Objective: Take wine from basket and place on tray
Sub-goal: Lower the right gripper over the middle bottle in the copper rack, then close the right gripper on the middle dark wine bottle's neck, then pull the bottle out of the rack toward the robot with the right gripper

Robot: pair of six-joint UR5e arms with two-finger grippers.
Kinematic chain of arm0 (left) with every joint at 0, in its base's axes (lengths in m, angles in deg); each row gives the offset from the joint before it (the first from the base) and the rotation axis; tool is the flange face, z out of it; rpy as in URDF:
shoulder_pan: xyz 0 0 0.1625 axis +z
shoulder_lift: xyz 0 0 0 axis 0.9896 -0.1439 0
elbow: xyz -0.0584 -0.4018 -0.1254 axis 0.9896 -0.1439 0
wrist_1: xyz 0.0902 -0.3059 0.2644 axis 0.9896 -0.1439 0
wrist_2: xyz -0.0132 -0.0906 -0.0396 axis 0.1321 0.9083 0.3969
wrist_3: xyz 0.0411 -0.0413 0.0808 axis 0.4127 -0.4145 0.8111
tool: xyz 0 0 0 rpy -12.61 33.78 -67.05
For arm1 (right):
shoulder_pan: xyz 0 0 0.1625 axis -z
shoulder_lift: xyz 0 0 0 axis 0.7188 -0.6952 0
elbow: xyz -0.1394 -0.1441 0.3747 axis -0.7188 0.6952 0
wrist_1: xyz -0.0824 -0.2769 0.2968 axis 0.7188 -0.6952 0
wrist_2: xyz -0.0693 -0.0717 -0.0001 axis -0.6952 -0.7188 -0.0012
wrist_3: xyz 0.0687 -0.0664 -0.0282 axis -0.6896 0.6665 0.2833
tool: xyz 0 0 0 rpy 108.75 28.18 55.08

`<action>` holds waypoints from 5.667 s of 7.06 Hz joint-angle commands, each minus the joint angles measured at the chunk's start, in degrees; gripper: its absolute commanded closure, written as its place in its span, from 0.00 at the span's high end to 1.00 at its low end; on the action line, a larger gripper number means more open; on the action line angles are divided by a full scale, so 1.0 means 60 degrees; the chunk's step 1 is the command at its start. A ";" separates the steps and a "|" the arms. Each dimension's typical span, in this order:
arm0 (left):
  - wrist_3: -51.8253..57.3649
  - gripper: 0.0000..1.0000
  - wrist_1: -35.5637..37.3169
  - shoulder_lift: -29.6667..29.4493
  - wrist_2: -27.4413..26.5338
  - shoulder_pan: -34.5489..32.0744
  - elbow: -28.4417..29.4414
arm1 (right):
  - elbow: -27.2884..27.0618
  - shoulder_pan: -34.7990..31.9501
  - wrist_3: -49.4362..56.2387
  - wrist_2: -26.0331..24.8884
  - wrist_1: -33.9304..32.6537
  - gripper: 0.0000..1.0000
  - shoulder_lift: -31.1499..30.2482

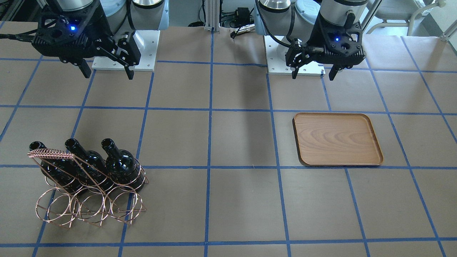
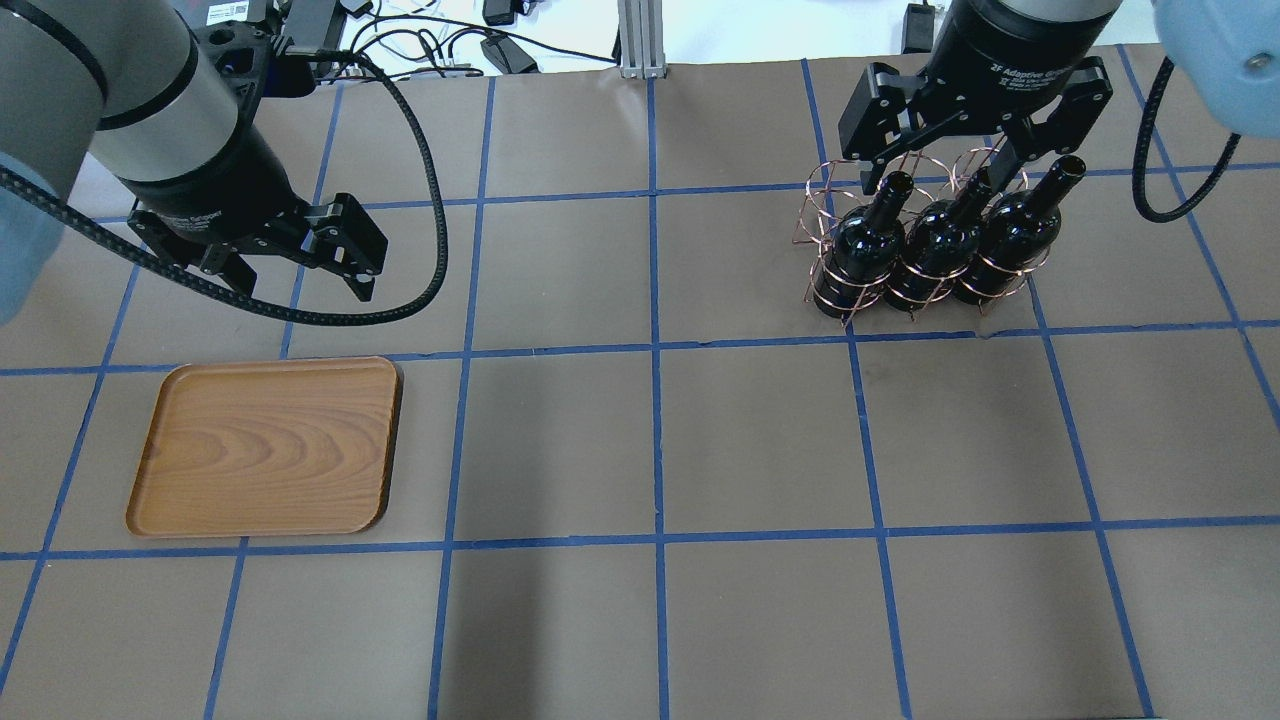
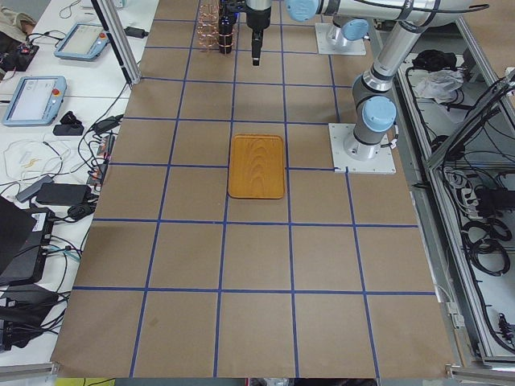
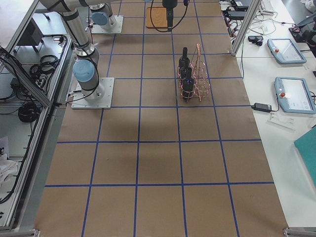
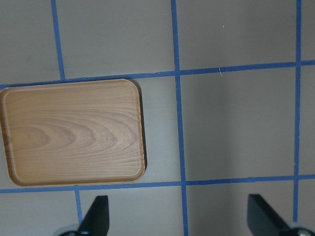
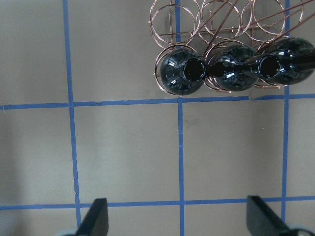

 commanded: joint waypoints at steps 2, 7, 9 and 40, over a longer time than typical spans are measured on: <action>-0.0021 1.00 0.0115 -0.0064 -0.0044 -0.0002 -0.0108 | -0.0007 0.0000 0.0002 -0.0037 0.0017 1.00 0.0008; -0.0007 1.00 0.0101 -0.0079 -0.0045 0.0085 -0.0123 | -0.0051 0.0015 0.0119 -0.0052 0.0017 1.00 0.0037; 0.0037 1.00 0.0101 -0.0065 -0.0059 0.0100 -0.0123 | -0.0051 0.0058 0.0163 -0.0038 -0.0027 1.00 0.0066; 0.0140 1.00 0.0072 0.0067 -0.0089 0.0100 -0.0328 | 0.0235 0.0564 0.0832 0.0282 0.3094 0.11 -0.0297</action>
